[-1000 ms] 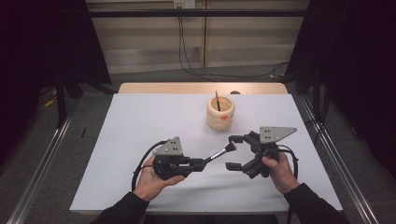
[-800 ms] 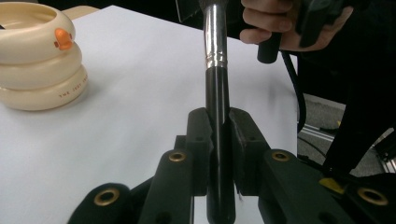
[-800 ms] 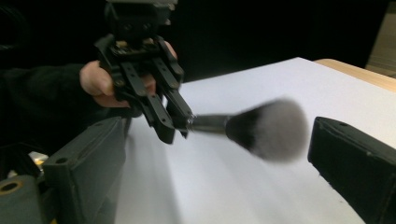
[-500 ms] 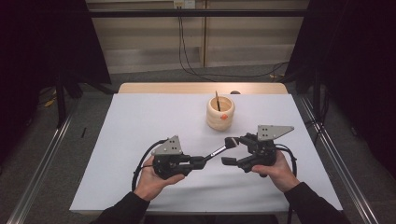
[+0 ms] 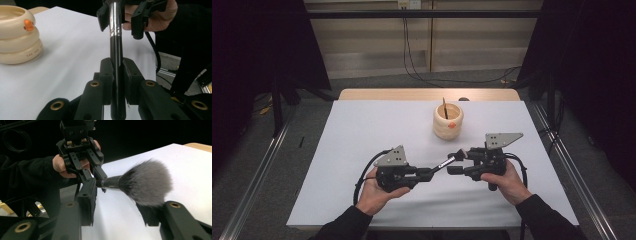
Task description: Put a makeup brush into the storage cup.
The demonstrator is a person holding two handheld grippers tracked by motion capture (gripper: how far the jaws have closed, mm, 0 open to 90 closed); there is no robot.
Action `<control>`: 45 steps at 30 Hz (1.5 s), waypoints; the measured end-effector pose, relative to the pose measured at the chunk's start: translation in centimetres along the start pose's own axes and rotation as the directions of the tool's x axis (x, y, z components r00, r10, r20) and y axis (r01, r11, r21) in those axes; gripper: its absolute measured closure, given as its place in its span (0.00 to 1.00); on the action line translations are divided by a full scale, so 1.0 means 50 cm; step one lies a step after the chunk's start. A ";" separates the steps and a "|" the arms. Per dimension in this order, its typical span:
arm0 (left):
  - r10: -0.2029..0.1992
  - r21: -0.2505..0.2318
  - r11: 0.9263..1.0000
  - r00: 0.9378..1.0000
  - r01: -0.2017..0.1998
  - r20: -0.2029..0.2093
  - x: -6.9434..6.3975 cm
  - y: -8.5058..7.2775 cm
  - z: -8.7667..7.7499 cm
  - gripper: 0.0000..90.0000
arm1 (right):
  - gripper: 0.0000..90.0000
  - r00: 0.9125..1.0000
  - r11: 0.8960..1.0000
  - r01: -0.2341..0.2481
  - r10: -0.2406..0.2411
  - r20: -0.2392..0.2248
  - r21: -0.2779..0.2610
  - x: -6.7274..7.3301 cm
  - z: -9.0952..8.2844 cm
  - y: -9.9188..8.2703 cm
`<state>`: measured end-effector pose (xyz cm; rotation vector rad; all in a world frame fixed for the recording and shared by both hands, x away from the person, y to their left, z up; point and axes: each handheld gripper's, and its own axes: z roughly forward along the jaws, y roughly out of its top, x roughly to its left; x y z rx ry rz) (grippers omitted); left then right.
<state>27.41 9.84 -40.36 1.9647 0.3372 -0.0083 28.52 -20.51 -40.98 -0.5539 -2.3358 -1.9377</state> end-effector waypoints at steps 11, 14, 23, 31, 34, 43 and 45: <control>0.004 -0.001 1.000 1.000 -0.004 0.023 0.000 -0.003 0.005 0.89 | 0.69 0.999 1.000 -0.022 0.021 -0.030 -0.017 -0.002 0.000 -0.001; 0.010 0.012 1.000 1.000 -0.010 0.022 -0.002 -0.004 0.008 0.89 | 0.70 0.999 0.999 -0.028 0.027 -0.040 -0.019 -0.003 0.000 -0.001; 0.026 0.033 0.999 0.999 -0.027 0.031 0.000 -0.008 0.017 0.88 | 0.82 0.997 0.999 -0.049 0.049 -0.056 -0.006 -0.007 -0.001 -0.002; 0.060 0.055 0.997 0.998 -0.060 0.010 0.004 -0.014 0.026 0.85 | 0.86 0.997 0.999 -0.041 0.041 -0.069 0.003 -0.001 0.001 -0.001; 0.068 0.054 0.996 0.998 -0.068 -0.001 0.003 -0.014 0.026 0.84 | 0.86 0.997 0.999 -0.034 0.034 -0.068 0.004 -0.001 0.001 0.001; 0.070 0.018 0.997 0.997 -0.069 -0.045 0.007 -0.019 0.029 0.63 | 0.86 0.998 0.999 -0.037 0.037 -0.051 0.009 -0.001 -0.003 0.004; 0.063 0.005 0.998 0.997 -0.063 -0.039 0.008 -0.019 0.028 0.58 | 0.86 0.998 0.999 -0.039 0.039 -0.054 0.011 -0.002 -0.003 0.004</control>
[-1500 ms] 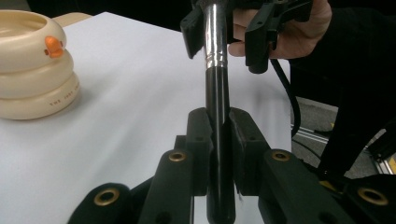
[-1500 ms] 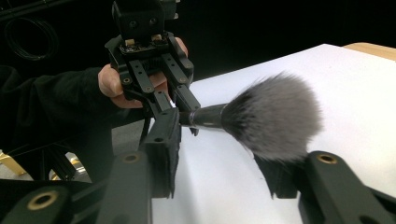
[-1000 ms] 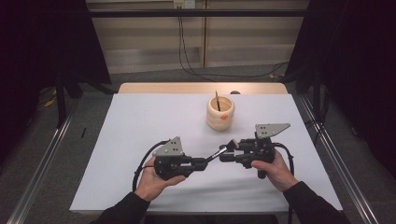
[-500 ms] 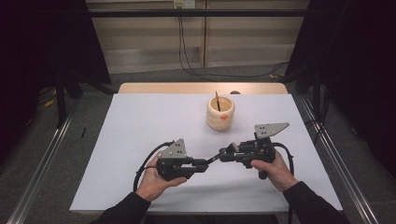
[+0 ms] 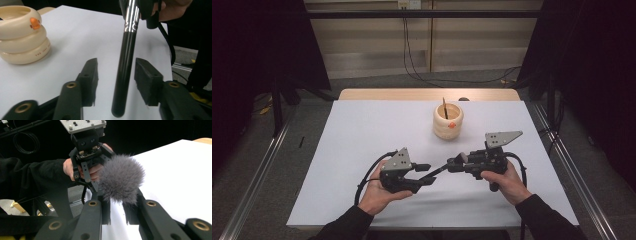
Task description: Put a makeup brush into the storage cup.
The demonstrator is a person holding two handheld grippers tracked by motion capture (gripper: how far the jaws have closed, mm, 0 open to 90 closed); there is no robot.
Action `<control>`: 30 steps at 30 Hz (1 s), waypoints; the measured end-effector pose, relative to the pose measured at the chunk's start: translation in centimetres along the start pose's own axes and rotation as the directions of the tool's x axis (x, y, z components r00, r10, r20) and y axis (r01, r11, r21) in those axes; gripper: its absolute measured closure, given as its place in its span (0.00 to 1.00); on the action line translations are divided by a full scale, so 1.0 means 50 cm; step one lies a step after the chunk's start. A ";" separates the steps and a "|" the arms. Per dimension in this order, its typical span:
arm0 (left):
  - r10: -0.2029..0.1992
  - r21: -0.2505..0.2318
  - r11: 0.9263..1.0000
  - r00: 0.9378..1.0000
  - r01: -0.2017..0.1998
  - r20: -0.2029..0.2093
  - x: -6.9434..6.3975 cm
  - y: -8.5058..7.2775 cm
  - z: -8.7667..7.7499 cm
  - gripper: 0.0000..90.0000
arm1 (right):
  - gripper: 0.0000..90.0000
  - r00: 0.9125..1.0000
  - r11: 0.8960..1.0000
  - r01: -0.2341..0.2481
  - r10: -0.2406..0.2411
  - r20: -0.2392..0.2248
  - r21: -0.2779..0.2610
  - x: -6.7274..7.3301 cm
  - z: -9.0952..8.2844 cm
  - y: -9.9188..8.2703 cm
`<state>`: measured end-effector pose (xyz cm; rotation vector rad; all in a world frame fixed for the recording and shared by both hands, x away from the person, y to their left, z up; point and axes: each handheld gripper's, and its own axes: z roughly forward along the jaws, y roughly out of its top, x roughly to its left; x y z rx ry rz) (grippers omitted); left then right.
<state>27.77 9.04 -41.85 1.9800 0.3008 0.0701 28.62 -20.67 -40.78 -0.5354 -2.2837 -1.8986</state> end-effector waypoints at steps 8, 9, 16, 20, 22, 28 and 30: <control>-0.025 -0.031 0.999 0.999 0.024 -0.035 0.002 0.000 0.001 0.26 | 0.86 1.000 1.000 -0.003 0.003 0.001 -0.006 -0.001 -0.004 0.003; -0.027 -0.032 0.999 0.999 0.026 -0.037 0.003 0.000 -0.001 0.23 | 0.86 1.000 1.000 -0.004 0.004 0.000 -0.007 -0.001 -0.004 0.003; -0.044 -0.091 0.995 0.997 0.038 -0.070 0.005 0.004 -0.011 0.13 | 0.86 1.000 1.000 -0.005 0.005 0.002 -0.003 0.001 -0.010 0.008; -0.072 -0.126 0.990 0.994 0.061 -0.084 0.002 0.005 -0.023 0.07 | 0.86 1.000 1.000 -0.011 0.011 0.006 0.007 0.002 -0.015 0.012; -0.084 -0.136 0.988 0.993 0.073 -0.079 0.002 0.003 -0.030 0.07 | 0.86 1.000 1.000 -0.012 0.012 0.007 0.008 0.002 -0.017 0.015; -0.088 -0.143 0.987 0.993 0.077 -0.077 0.002 -0.004 -0.034 0.03 | 0.86 1.000 0.999 -0.001 0.000 0.024 0.041 0.004 -0.017 0.022; -0.069 -0.136 0.989 0.992 0.055 -0.103 0.001 -0.006 -0.034 0.03 | 0.86 1.000 0.999 -0.008 0.008 0.014 0.043 0.003 -0.016 0.023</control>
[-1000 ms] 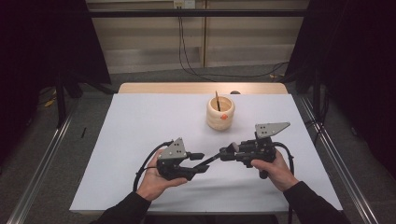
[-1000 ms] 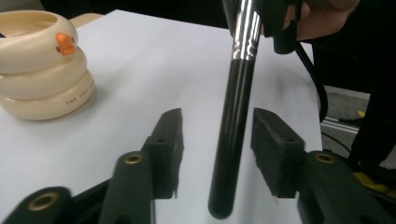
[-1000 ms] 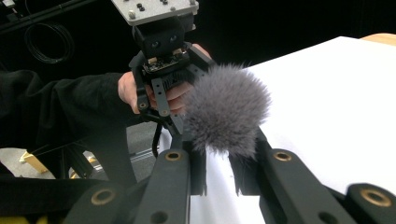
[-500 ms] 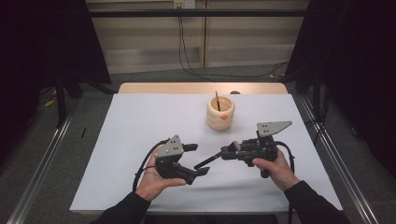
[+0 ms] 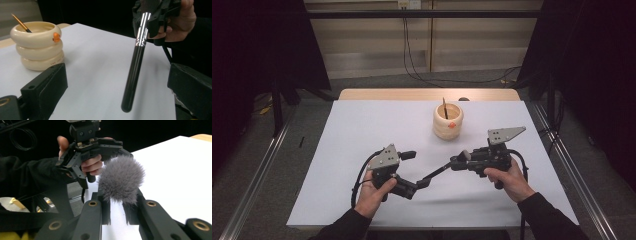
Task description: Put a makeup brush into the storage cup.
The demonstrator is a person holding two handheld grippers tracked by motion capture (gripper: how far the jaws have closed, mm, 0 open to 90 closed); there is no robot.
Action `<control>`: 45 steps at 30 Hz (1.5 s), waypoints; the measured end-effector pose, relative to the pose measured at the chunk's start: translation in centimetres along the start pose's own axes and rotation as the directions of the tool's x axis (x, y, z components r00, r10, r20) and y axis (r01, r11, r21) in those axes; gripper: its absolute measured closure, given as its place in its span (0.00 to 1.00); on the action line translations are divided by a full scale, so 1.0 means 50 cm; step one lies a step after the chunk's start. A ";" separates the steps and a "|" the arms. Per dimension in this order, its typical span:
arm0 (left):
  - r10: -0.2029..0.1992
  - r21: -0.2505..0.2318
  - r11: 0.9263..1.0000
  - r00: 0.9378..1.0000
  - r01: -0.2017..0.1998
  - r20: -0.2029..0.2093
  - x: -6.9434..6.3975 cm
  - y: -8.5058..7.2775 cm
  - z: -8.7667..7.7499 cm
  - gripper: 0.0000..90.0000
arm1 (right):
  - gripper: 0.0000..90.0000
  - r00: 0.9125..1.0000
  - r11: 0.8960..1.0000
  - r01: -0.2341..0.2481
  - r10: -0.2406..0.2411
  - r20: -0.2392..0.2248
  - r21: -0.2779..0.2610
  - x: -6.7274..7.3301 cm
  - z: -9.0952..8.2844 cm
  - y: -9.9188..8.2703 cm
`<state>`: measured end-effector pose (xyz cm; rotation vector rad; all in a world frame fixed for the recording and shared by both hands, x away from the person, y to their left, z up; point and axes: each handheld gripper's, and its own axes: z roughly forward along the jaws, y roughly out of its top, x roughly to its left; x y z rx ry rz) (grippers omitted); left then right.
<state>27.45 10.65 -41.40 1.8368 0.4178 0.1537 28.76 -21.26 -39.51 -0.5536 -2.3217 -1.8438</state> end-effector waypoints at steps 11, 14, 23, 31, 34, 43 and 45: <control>0.009 -0.001 1.000 1.000 -0.009 0.014 0.000 -0.015 0.011 0.03 | 0.86 0.999 0.994 -0.002 -0.002 0.039 0.108 -0.003 0.000 0.027; 0.020 0.011 1.000 1.000 -0.020 0.023 -0.001 -0.016 0.014 0.04 | 0.86 0.999 0.986 -0.001 -0.007 0.049 0.167 -0.004 0.009 0.034; -0.014 0.029 1.000 0.998 0.012 0.065 -0.003 -0.019 0.027 0.07 | 0.86 0.999 0.965 0.008 -0.019 0.039 0.260 -0.004 0.027 0.051; -0.010 0.049 0.999 0.996 0.005 0.091 -0.003 -0.022 0.037 0.08 | 0.86 1.000 0.946 0.000 -0.008 0.025 0.323 -0.009 0.037 0.062; -0.030 0.056 0.998 0.992 0.023 0.123 -0.003 -0.022 0.041 0.10 | 0.86 1.000 0.942 -0.002 -0.006 0.023 0.336 -0.011 0.042 0.067; 0.027 0.095 0.995 0.995 -0.035 0.091 -0.015 -0.020 0.059 0.19 | 0.86 1.000 0.942 -0.005 -0.002 0.020 0.336 -0.008 0.034 0.070; 0.019 0.095 0.995 0.994 -0.029 0.111 -0.017 -0.019 0.067 0.21 | 0.86 1.000 0.943 -0.004 -0.002 0.020 0.332 -0.009 0.035 0.069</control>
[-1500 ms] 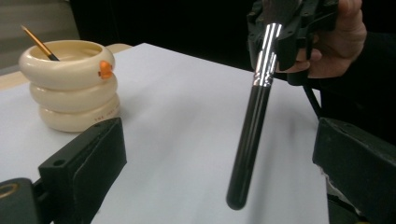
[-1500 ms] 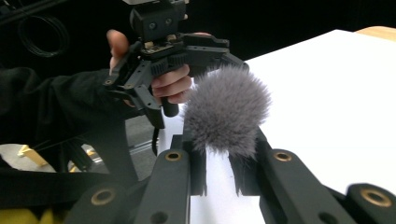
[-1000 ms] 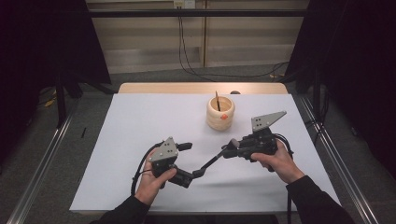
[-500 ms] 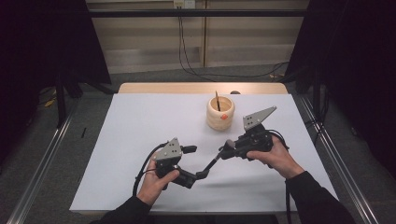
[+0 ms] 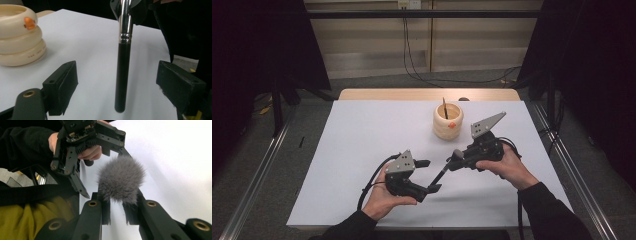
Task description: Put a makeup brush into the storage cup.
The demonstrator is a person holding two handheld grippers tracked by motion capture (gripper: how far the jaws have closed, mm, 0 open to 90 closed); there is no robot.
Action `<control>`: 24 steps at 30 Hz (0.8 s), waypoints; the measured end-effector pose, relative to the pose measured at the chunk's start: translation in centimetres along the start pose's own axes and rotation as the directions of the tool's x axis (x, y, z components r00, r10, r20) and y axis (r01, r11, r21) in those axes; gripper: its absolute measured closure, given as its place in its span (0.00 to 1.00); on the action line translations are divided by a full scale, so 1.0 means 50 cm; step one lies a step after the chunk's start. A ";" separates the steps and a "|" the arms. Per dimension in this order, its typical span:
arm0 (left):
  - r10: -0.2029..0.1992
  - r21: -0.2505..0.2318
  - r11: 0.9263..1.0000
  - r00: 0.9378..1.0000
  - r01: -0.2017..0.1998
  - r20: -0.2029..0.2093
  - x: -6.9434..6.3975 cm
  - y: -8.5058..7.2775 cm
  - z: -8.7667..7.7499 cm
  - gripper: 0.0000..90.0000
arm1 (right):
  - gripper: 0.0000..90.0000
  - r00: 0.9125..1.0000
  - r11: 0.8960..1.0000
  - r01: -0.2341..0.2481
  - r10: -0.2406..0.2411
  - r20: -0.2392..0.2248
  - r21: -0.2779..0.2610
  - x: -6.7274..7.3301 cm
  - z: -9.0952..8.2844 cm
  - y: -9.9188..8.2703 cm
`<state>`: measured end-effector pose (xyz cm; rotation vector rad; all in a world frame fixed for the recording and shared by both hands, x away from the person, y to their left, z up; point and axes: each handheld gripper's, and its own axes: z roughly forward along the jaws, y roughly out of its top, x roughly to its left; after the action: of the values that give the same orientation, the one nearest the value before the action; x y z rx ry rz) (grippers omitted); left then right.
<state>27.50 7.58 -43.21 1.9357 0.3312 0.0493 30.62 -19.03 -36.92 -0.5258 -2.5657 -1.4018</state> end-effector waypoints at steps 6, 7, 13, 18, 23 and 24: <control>-0.006 0.051 0.999 1.000 0.007 -0.018 0.000 0.000 0.010 0.45 | 0.86 1.000 1.000 0.006 -0.006 -0.001 0.003 0.001 0.002 -0.001; -0.009 0.043 0.999 1.000 0.009 -0.003 0.001 -0.001 0.011 0.50 | 0.86 1.000 1.000 0.006 -0.006 -0.002 0.004 0.000 0.003 -0.001; 0.018 0.080 0.997 0.999 -0.020 0.027 -0.003 0.001 0.015 0.70 | 0.86 1.000 1.000 0.013 -0.013 -0.010 0.007 0.000 0.008 -0.002; 0.012 0.092 0.996 0.999 -0.016 0.042 -0.001 -0.001 0.018 0.82 | 0.86 1.000 1.000 0.015 -0.015 -0.019 0.015 0.001 0.012 -0.002; 0.013 0.095 0.995 0.998 -0.019 0.058 -0.003 -0.001 0.019 0.88 | 0.86 1.000 1.000 0.010 -0.009 -0.026 0.014 0.001 0.014 -0.004; 0.003 0.092 0.996 0.998 -0.009 0.069 -0.003 -0.001 0.020 0.88 | 0.86 1.000 1.000 0.010 -0.010 -0.029 0.011 0.000 0.014 -0.005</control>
<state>27.54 6.65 -43.64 2.0244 0.2860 -0.0297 30.53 -18.55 -37.49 -0.4883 -2.5559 -1.3869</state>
